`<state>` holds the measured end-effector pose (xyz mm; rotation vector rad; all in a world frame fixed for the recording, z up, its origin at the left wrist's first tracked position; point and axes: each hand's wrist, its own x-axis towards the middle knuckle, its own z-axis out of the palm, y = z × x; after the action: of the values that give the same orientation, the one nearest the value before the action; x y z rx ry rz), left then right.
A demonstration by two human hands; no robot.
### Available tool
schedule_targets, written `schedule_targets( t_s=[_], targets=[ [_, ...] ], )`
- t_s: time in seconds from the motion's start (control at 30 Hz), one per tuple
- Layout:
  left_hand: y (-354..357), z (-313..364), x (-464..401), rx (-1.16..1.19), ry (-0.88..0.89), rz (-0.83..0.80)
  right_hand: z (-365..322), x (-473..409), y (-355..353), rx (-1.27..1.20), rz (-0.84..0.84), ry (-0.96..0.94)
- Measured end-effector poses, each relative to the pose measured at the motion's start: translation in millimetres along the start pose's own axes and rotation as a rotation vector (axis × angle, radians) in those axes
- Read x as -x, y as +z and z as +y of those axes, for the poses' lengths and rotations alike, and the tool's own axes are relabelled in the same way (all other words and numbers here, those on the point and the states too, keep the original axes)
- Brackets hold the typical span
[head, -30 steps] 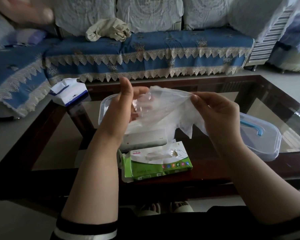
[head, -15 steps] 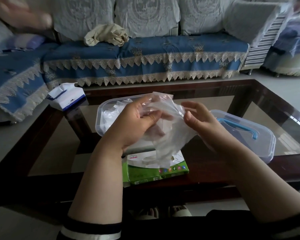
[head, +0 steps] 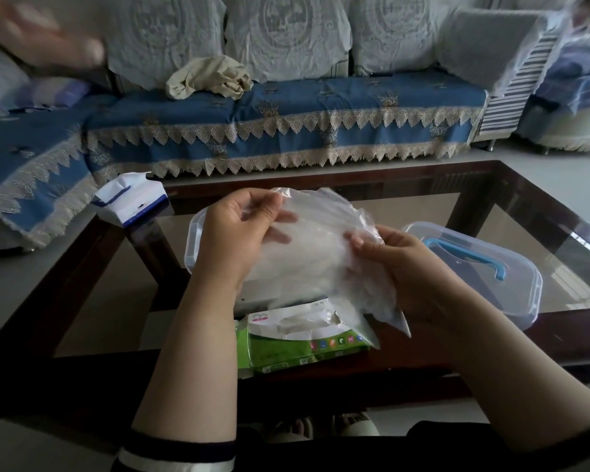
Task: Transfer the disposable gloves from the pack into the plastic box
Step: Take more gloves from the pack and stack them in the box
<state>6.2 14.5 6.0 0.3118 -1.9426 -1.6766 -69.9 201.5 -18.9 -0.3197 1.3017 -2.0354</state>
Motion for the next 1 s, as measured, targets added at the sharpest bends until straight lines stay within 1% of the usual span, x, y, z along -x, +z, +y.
schedule_targets(
  t_s=[0.1,0.13,0.2,0.27,0.33,0.4,0.5,0.57,0.67,0.8,0.87,0.93,1.0],
  targets=[
    [4,-6,-8,-0.130,0.076,0.066,-2,0,0,0.081,0.141,-0.101],
    [4,-8,-12,-0.163,0.108,0.082,-2,0,0,0.116,0.196,-0.165],
    [4,-9,-21,-0.201,0.152,0.096,-4,1,-2,0.167,0.357,-0.333],
    [2,-9,-29,-0.210,0.183,0.093,-6,3,-6,0.138,0.481,-0.507],
    [0,-11,-36,-0.217,0.211,0.096,-9,4,-9,0.091,0.541,-0.636],
    [-3,-14,-42,-0.224,0.234,0.108,-12,5,-14,0.075,0.571,-0.709],
    [-8,-21,-52,-0.259,0.227,0.138,-14,5,-21,0.038,0.578,-0.742],
    [-10,-27,-57,-0.327,0.187,0.144,-15,5,-24,0.034,0.577,-0.731],
    [-14,-35,-64,-0.432,0.136,0.123,-14,4,-25,0.043,0.577,-0.701],
    [-26,-43,-74,-0.505,0.082,0.085,-14,4,-27,0.020,0.590,-0.673],
    [-30,-48,-76,-0.642,0.053,0.036,-15,5,-28,-0.006,0.589,-0.663],
    [-33,-53,-73,-0.887,0.013,0.003,-15,5,-29,-0.011,0.586,-0.650],
    [-36,-60,-73,-1.111,0.017,0.021,-15,4,-28,0.018,0.576,-0.629]
  ],
)
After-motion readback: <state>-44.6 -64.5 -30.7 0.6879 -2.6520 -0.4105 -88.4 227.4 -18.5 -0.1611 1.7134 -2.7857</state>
